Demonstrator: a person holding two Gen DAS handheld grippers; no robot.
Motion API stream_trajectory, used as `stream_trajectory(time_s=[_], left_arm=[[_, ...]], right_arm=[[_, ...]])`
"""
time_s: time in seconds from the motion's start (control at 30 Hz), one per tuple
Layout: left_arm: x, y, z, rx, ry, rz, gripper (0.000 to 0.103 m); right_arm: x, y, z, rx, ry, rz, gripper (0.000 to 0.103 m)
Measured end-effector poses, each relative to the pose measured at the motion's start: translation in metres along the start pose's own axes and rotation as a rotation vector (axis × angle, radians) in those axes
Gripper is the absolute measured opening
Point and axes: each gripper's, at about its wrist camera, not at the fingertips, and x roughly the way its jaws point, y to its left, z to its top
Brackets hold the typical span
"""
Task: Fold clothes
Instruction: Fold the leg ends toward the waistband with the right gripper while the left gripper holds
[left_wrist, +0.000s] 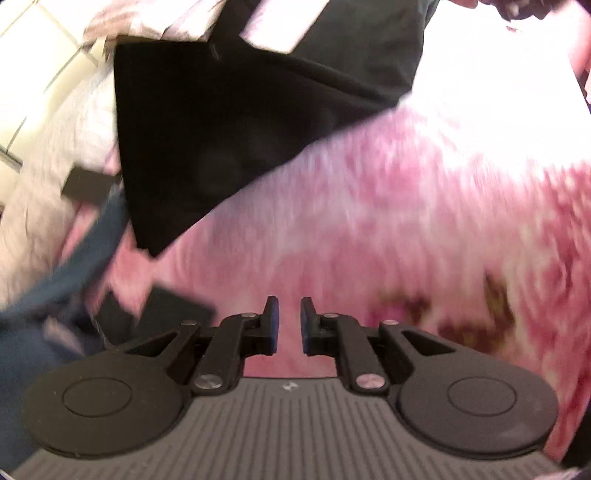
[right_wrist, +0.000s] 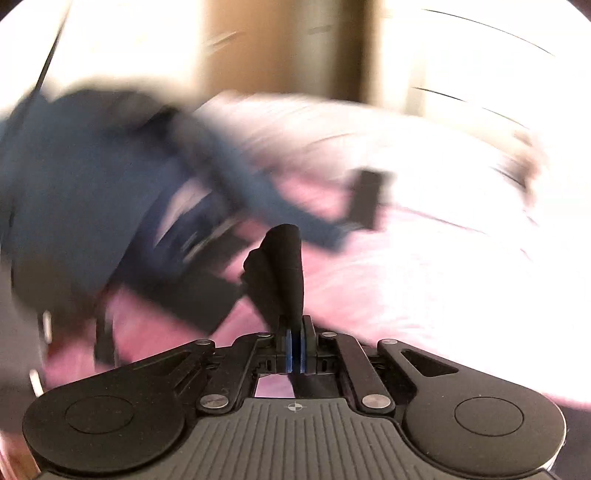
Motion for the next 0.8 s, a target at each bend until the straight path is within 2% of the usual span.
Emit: stream_trajectory(time_s=[0.07, 0.17, 0.27, 0.33, 0.4, 0.5, 0.53, 0.63, 0.73, 0.8], left_arm=[[0.002, -0.001, 0.026, 0.027, -0.020, 0.006, 0.010], [0.008, -0.008, 0.070, 0.078, -0.039, 0.013, 0.011], [0.017, -0.023, 0.116, 0.128, -0.055, 0.001, 0.015], [0.026, -0.035, 0.144, 0.157, -0.053, -0.012, 0.015], [0.037, -0.048, 0.172, 0.185, -0.049, -0.025, 0.015], [0.053, -0.066, 0.211, 0.221, -0.051, -0.056, 0.017], [0.058, -0.072, 0.223, 0.236, -0.053, -0.066, 0.019], [0.076, -0.080, 0.252, 0.283, -0.052, -0.078, 0.019], [0.089, -0.080, 0.271, 0.300, -0.043, -0.081, 0.020], [0.096, -0.078, 0.284, 0.309, -0.041, -0.080, 0.020]], right_arm=[[-0.028, -0.045, 0.004, 0.135, -0.065, -0.065, 0.002], [-0.075, -0.127, -0.011, 0.380, -0.152, -0.179, 0.002], [-0.117, -0.218, -0.057, 0.673, -0.206, -0.286, 0.002], [-0.127, -0.269, -0.103, 0.821, -0.188, -0.344, 0.002], [-0.125, -0.313, -0.152, 0.939, -0.129, -0.381, 0.002], [-0.114, -0.361, -0.214, 1.102, -0.027, -0.377, 0.003], [-0.115, -0.370, -0.225, 1.134, -0.017, -0.352, 0.003], [-0.121, -0.375, -0.227, 1.097, -0.013, -0.305, 0.003], [-0.131, -0.385, -0.230, 1.133, -0.044, -0.264, 0.003], [-0.144, -0.389, -0.219, 1.090, -0.088, -0.264, 0.002]])
